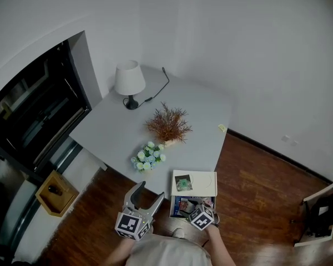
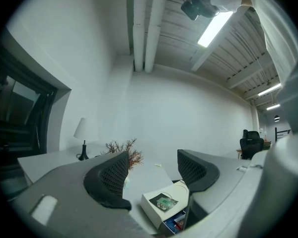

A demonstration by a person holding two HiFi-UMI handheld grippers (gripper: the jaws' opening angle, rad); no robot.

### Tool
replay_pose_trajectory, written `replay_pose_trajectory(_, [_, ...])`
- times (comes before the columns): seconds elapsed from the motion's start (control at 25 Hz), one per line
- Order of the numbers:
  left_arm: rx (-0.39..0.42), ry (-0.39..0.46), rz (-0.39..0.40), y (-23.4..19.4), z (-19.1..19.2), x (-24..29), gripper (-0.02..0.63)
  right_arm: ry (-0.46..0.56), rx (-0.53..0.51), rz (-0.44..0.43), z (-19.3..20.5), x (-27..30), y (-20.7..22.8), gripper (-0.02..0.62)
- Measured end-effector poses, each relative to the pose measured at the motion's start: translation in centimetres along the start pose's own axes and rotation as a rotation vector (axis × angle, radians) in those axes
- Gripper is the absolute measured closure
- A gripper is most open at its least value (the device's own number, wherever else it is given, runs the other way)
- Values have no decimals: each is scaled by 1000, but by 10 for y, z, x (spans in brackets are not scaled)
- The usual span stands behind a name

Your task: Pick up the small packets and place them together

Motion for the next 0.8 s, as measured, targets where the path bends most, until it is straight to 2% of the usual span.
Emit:
replay_pose_trajectory(0.24, [-8,-7,-33,-4,3,-8,295,-117,-133,-40,9,27,-12,316])
replay_pose_trajectory(0.28, [-9,-7,-36,-5,3,-9,295,-132,-150,-48,11,32,-13,296])
replay_pose_trajectory(0.32, [-10,-6,-38,-5,3,-9,295,-143,-162,-57,12,36,-14,176])
replay_pose_trajectory(0.36, [-11,-4,-40,-6,3,-10,295,-149,-170,-66,13,40,-16,164])
replay_pose_trajectory(0.52, [-14,-1,-48,-7,4,-12,295,-183,-190,-54,20,49,-20,217])
replay_pose_trajectory(0.68, [-15,0,-52,-10,5,-14,295,-209,-214,-35,25,52,-18,236])
replay_pose_trajectory(0.72, [-16,0,-54,-10,5,-14,295,-211,-221,-24,25,51,-17,299])
replay_pose_trajectory(0.8, [-19,-1,-55,-11,6,-15,295,-207,-224,-1,24,49,-14,328])
Point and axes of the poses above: the fingertips, and each gripper's own axes: x forward along the fingers, y to its right, z out of its underside, the point moved 5 cm from there along -x, backward along the fingers, and after that the axes turned 15 degrees about z, right-handed, at the moved point
